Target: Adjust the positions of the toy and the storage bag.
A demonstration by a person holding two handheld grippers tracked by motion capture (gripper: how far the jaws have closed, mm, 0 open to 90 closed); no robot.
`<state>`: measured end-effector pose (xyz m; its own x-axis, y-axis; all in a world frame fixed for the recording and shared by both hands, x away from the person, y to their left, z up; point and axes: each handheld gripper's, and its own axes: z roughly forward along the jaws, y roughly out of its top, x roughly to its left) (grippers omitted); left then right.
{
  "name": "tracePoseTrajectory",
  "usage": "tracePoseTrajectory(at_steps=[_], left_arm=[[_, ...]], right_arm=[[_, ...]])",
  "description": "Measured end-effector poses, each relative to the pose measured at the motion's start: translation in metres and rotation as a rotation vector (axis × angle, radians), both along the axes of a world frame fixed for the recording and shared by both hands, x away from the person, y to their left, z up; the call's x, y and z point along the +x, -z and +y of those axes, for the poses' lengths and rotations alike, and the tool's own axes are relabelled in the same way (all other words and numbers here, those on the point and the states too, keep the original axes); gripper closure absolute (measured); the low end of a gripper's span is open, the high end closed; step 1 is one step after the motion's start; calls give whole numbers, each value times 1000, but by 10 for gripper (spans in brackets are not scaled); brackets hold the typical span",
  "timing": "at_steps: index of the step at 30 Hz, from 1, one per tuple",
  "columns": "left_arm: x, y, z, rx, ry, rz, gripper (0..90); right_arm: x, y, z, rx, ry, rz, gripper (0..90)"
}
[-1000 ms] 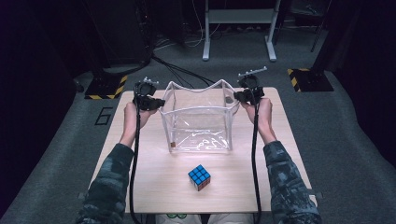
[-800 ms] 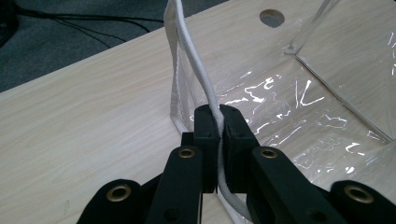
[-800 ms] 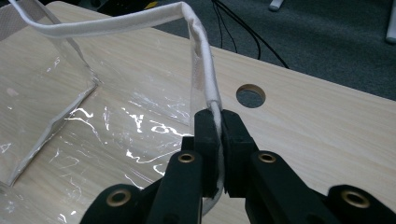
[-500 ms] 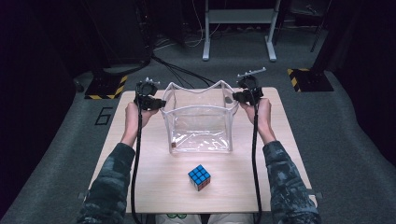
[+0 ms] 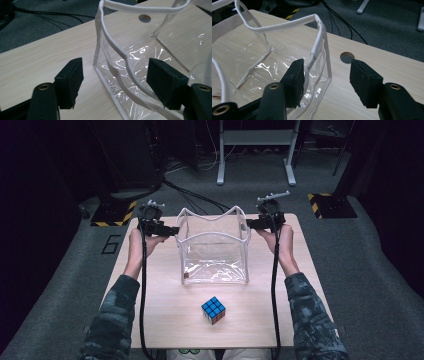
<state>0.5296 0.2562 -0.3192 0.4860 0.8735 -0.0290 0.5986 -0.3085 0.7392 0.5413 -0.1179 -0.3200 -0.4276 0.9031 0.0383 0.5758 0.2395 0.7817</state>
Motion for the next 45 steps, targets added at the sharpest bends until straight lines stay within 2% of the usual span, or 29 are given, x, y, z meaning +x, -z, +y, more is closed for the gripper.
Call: tracePoseTrajectory(at_steps=[6,10,15,21,28,31,34,36,40,45], left_arm=[[-15,-7,10,-31,1,-21,217],[-27,-6,18,-49,8,-31,188],[-41,-2,28,-63,4,-41,147],[-55,9,42,-63,-6,-46,128],[-72,27,54,-60,-20,-52,69],[-79,37,59,-58,-25,-45,61],[-85,47,63,-56,-34,-41,55],[-87,54,65,-44,-36,-33,53],[-91,73,69,-47,-45,-2,47],[-96,98,73,-46,-49,35,42]], right_arm=[[-11,-5,-7,13,6,-13,341],[-18,-4,-13,17,3,-5,295],[-30,1,-22,24,-24,-12,223],[-48,16,-29,6,-57,-18,155],[-73,37,-33,-8,-108,-30,128],[-83,45,-33,-30,-130,-40,119],[-94,56,-34,-34,-140,-29,105],[-100,63,-35,-40,-148,-25,99],[-108,80,-37,-62,-176,-22,54],[-117,107,-37,-73,-175,8,42]])
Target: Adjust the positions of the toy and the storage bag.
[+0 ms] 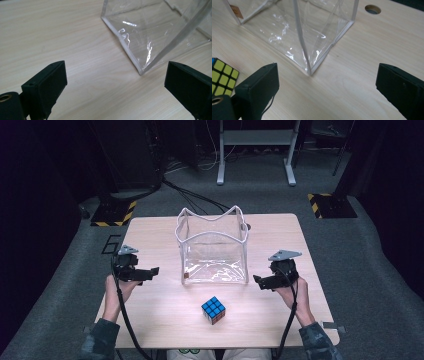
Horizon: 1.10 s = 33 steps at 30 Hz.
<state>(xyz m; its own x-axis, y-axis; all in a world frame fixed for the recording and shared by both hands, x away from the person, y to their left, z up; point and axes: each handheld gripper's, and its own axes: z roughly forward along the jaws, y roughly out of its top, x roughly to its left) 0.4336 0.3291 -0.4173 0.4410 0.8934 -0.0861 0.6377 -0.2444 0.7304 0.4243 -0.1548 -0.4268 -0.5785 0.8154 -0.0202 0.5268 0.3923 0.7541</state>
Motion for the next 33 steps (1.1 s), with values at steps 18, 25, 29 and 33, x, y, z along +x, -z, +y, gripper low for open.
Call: tracePoseTrajectory(at_steps=[18,25,29,33], left_arm=[[-18,84,11,19,-21,73,9],[-21,96,13,41,-40,72,2],[-23,102,12,54,-41,76,1],[-26,108,11,66,-47,51,3]], right_arm=[[-22,79,3,20,8,45,46],[-23,92,2,14,16,63,47],[-23,100,1,15,27,78,45],[-25,101,1,8,35,61,50]])
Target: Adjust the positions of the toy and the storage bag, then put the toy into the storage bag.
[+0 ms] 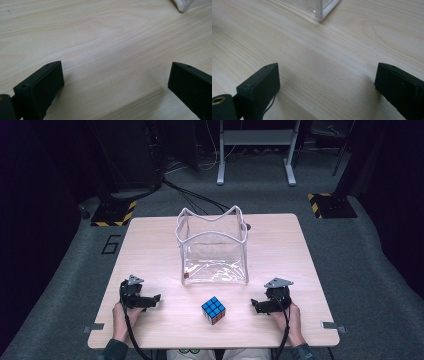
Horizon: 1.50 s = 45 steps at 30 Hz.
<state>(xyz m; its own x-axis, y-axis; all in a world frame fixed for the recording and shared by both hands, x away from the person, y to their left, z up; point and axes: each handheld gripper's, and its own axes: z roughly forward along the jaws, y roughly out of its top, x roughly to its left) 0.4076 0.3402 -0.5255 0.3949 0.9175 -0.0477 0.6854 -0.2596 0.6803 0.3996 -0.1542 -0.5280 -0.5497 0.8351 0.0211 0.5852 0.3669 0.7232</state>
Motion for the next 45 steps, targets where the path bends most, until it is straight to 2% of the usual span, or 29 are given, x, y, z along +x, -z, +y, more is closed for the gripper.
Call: tracePoseTrajectory(at_steps=[3,5,6,25,27,28,33,40,45], left_arm=[[-4,4,0,-19,-21,-49,7],[-5,6,-3,14,-44,-67,11],[-5,6,-3,16,-45,-68,6],[-6,6,-4,16,-75,-67,6],[-6,6,-4,17,-74,-66,7],[-6,6,-4,17,-74,-66,7],[-6,6,-4,17,-74,-67,8],[-6,6,-4,17,-75,-67,8],[-6,6,-4,17,-74,-66,9]], right_arm=[[0,1,2,-28,-8,-18,43],[-1,1,3,-24,3,-13,40],[-1,1,3,-24,5,-12,40],[-2,1,5,-34,23,-31,28],[-1,1,4,-34,15,-19,28],[-1,1,4,-21,31,-8,24],[0,2,3,-31,15,-12,13],[0,1,6,-25,53,5,0],[0,2,8,-27,76,-1,0]])
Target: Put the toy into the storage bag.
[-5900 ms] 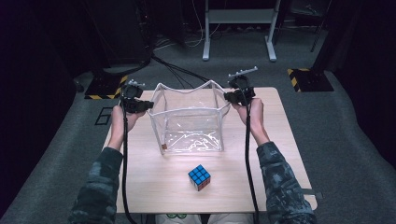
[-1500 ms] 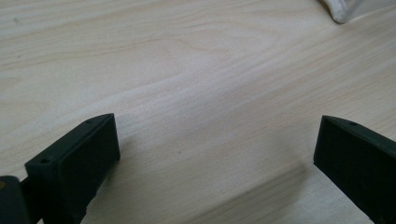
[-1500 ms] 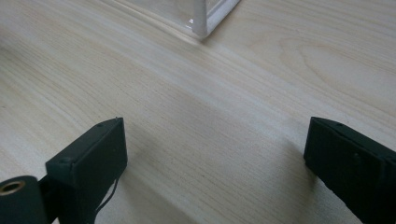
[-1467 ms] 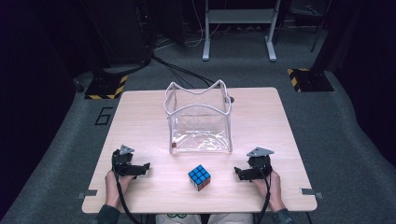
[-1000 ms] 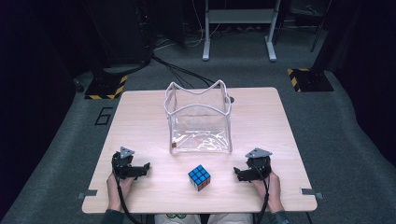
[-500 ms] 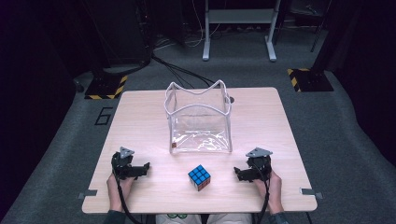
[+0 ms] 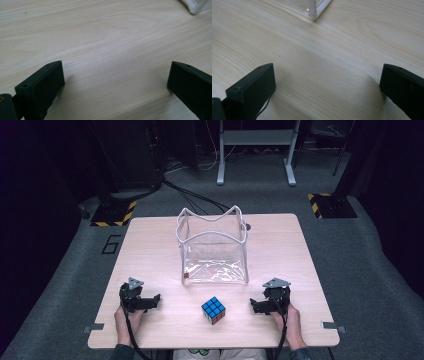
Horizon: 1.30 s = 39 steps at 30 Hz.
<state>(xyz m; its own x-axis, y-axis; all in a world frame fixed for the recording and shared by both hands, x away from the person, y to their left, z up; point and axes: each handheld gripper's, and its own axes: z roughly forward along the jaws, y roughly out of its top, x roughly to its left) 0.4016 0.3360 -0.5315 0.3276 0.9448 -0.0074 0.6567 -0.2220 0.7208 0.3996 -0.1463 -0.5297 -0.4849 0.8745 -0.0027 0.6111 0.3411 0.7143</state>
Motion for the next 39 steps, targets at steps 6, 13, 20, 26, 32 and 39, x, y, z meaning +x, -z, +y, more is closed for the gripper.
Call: tracePoseTrajectory(at_steps=[6,13,20,26,32,39], left_arm=[[0,0,0,1,-7,2,8],[0,0,0,1,-7,2,8],[0,0,0,2,-7,3,8],[0,0,0,3,-8,2,9],[0,0,0,3,-8,2,9],[0,0,0,4,-8,2,9]], right_arm=[[0,-1,-1,-12,-21,10,0],[-2,-5,2,24,-10,18,0],[-8,-18,10,33,-38,4,0],[-14,-27,19,25,-56,-14,0],[-21,-33,31,40,-80,-18,0],[-23,-33,47,27,-123,-8,0]])
